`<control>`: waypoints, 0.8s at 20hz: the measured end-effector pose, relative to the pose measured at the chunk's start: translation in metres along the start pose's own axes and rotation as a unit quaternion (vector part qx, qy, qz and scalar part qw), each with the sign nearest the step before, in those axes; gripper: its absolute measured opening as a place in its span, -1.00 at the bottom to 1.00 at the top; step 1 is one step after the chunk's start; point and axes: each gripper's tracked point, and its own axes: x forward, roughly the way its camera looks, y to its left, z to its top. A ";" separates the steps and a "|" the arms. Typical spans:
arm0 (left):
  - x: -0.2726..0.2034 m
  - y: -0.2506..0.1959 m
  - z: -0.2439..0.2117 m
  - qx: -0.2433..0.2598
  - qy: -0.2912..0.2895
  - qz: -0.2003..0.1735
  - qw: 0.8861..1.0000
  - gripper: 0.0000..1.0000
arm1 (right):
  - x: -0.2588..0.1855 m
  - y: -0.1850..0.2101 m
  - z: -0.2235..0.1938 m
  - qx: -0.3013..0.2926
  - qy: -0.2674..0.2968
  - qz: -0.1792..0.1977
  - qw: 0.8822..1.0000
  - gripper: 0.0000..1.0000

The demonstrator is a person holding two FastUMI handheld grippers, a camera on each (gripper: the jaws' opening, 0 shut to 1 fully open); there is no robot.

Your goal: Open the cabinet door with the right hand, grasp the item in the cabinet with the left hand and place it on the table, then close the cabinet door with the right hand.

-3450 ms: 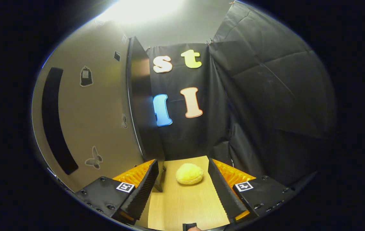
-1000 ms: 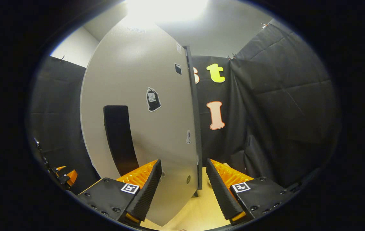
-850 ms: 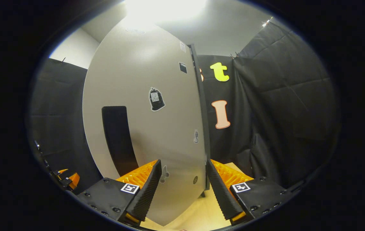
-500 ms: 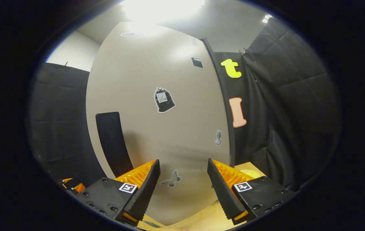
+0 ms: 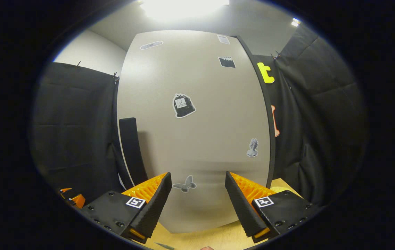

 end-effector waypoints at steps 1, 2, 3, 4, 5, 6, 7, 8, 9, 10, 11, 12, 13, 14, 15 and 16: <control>0.001 -0.007 0.004 0.001 -0.002 -0.001 1.000 0.68 | -0.005 -0.003 -0.001 0.001 -0.002 0.002 1.000 0.95; 0.003 -0.016 0.009 0.001 -0.005 -0.004 1.000 0.68 | -0.011 -0.011 -0.001 0.001 -0.004 0.001 1.000 0.95; 0.004 -0.027 0.013 0.002 -0.005 -0.007 1.000 0.68 | -0.016 -0.019 -0.002 -0.001 -0.004 -0.001 1.000 0.95; 0.007 -0.037 0.016 0.004 -0.005 -0.009 1.000 0.63 | -0.022 -0.028 -0.001 -0.003 -0.003 -0.004 1.000 0.95; 0.008 -0.049 0.020 0.007 -0.006 -0.014 1.000 0.67 | -0.026 -0.039 -0.001 -0.007 -0.004 -0.006 1.000 0.95; 0.008 -0.061 0.026 0.011 -0.008 -0.017 1.000 0.68 | -0.030 -0.051 0.001 -0.010 -0.004 -0.011 1.000 0.95; 0.008 -0.072 0.033 0.015 -0.012 -0.019 1.000 0.67 | -0.033 -0.064 0.002 -0.013 -0.007 -0.015 1.000 0.95; 0.008 -0.085 0.041 0.018 -0.017 -0.022 0.999 0.63 | -0.037 -0.076 0.005 -0.017 -0.009 -0.018 1.000 0.95; 0.009 -0.097 0.046 0.019 -0.022 -0.026 0.999 0.63 | -0.041 -0.087 0.007 -0.022 -0.012 -0.022 0.999 0.95; 0.009 -0.109 0.052 0.019 -0.025 -0.029 0.999 0.63 | -0.045 -0.100 0.009 -0.027 -0.014 -0.027 0.999 0.95; 0.009 -0.122 0.056 0.018 -0.027 -0.033 0.999 0.63 | -0.048 -0.112 0.009 -0.030 -0.016 -0.031 0.999 0.95; 0.009 -0.134 0.060 0.015 -0.027 -0.037 0.999 0.63 | -0.053 -0.124 0.010 -0.032 -0.017 -0.034 0.999 0.95; 0.010 -0.147 0.064 0.014 -0.030 -0.040 0.999 0.63 | -0.055 -0.135 0.010 -0.035 -0.018 -0.038 0.999 0.95; 0.011 -0.158 0.069 0.013 -0.032 -0.041 0.999 0.63 | -0.060 -0.147 0.010 -0.038 -0.020 -0.041 0.998 0.95; 0.010 -0.168 0.075 0.014 -0.035 -0.041 0.998 0.63 | -0.063 -0.159 0.011 -0.043 -0.021 -0.046 0.998 0.95; 0.009 -0.177 0.081 0.014 -0.039 -0.041 0.998 0.63 | -0.067 -0.171 0.010 -0.049 -0.022 -0.050 0.997 0.95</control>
